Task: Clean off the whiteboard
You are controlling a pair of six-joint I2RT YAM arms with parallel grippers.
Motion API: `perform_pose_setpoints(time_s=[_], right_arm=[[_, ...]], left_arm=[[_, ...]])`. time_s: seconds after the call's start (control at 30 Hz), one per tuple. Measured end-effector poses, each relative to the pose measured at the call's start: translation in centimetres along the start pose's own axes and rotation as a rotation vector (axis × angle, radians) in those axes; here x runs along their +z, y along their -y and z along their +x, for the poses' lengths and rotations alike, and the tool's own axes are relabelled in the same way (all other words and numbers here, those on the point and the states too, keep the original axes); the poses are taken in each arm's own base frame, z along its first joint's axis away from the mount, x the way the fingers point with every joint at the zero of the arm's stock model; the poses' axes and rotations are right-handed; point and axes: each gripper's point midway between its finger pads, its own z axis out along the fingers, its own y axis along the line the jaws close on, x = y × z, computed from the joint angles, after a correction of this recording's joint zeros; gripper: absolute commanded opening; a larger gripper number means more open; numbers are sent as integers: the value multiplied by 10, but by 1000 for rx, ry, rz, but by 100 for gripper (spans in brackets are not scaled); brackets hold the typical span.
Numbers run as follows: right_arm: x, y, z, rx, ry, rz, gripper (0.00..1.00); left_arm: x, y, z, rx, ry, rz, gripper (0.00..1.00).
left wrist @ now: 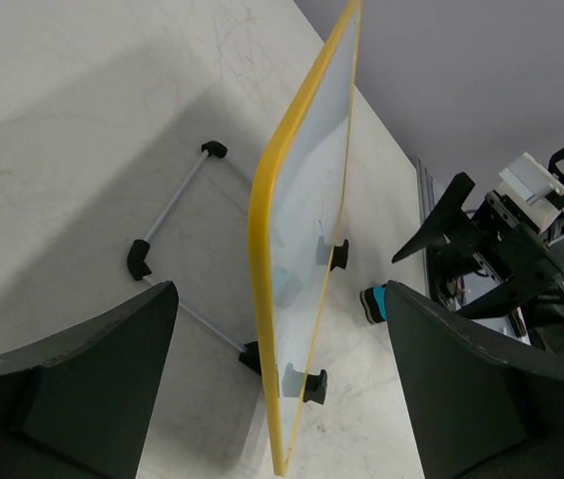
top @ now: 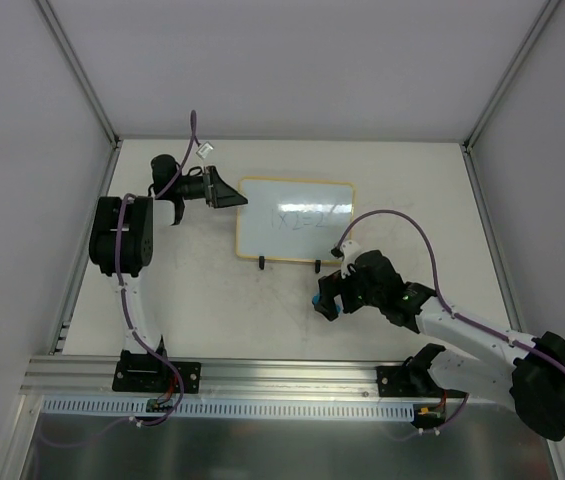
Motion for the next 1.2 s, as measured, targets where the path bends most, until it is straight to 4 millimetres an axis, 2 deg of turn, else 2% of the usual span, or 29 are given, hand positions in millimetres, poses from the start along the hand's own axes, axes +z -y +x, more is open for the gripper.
perform_pose_setpoints(time_s=[0.17, 0.23, 0.33, 0.43, 0.53, 0.73, 0.87, 0.93, 1.1, 1.2], right_arm=[[2, -2, -2, -4, 12, -9, 94], [3, -1, 0, -3, 4, -6, 94], [7, 1, 4, 0, -14, -2, 94], [10, 3, 9, 3, -35, 4, 94], [11, 4, 11, 4, -47, 12, 93], [17, 11, 18, -3, -76, 40, 93], [22, 20, 19, -7, -97, 86, 86], [24, 22, 17, -11, -101, 100, 78], [28, 25, 15, -34, -106, 124, 65], [29, 21, 15, -71, -105, 133, 63]], left_arm=[[16, 4, 16, -13, -67, 68, 75], [18, 4, 20, -20, -83, 83, 66], [17, 4, 23, -29, -94, 94, 60], [17, 6, 23, -33, -100, 101, 47], [16, 8, 24, -38, -107, 111, 44], [15, 11, 26, -56, -119, 124, 28], [16, 10, 26, -66, -119, 126, 19], [16, 10, 26, -74, -122, 129, 13], [16, 8, 27, -80, -126, 137, 7], [16, 9, 27, -77, -131, 145, 4]])
